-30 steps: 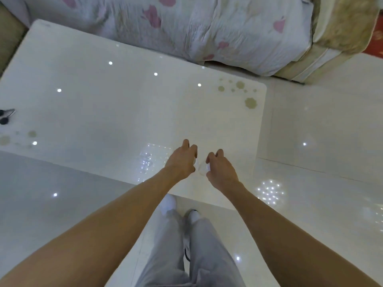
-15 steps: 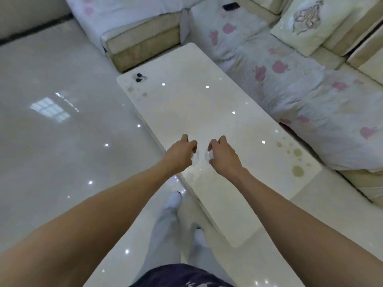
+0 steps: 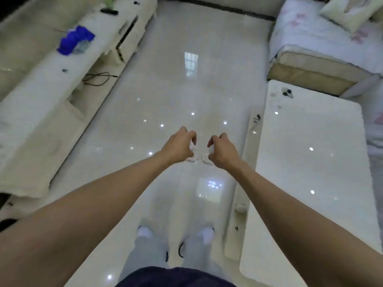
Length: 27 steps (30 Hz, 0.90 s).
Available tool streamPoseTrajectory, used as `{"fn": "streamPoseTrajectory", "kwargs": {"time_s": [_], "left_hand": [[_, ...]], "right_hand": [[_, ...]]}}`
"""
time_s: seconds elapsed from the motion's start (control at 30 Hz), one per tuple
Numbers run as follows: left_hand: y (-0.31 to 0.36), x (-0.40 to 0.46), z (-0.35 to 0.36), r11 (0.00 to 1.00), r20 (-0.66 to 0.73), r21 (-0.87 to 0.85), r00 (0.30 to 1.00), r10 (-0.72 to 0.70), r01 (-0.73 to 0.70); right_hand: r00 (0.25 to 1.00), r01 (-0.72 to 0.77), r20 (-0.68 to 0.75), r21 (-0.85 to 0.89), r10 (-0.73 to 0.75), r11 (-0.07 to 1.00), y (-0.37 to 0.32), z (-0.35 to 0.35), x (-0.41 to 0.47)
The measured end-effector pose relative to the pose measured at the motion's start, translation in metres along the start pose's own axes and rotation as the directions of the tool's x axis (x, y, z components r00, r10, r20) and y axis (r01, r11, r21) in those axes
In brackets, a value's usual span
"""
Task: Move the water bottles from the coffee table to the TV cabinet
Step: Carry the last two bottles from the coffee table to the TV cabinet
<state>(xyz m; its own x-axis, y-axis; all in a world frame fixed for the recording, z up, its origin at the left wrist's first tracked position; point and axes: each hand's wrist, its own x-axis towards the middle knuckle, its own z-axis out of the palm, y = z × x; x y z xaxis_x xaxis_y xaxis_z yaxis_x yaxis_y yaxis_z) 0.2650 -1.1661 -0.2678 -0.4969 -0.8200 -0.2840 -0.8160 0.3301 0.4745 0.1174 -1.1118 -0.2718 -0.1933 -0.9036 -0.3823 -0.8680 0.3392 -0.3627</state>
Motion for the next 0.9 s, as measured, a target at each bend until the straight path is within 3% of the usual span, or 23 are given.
{"fn": "streamPoseTrajectory", "kwargs": {"time_s": [0.13,0.33,0.6,0.9], "left_hand": [[-0.103,-0.069,-0.036,0.980,-0.101,-0.074,0.976,-0.191,0.184],[-0.239,-0.188,-0.082,0.899,-0.181,-0.175,0.884,-0.430,0.402],[-0.371,-0.324,-0.136,0.714,-0.264,-0.280,0.664,-0.700,0.642],[-0.463,-0.388,-0.184,0.571,-0.349,-0.381,0.459,-0.817,0.727]], "right_hand": [[0.980,0.187,0.090,-0.081,-0.180,0.979,-0.111,0.042,0.005],[0.911,0.391,0.187,-0.115,-0.367,0.913,-0.269,0.114,-0.013],[0.747,0.638,0.324,-0.103,-0.580,0.763,-0.452,0.179,-0.048],[0.578,0.801,0.407,-0.117,-0.707,0.588,-0.600,0.221,-0.053]]}}
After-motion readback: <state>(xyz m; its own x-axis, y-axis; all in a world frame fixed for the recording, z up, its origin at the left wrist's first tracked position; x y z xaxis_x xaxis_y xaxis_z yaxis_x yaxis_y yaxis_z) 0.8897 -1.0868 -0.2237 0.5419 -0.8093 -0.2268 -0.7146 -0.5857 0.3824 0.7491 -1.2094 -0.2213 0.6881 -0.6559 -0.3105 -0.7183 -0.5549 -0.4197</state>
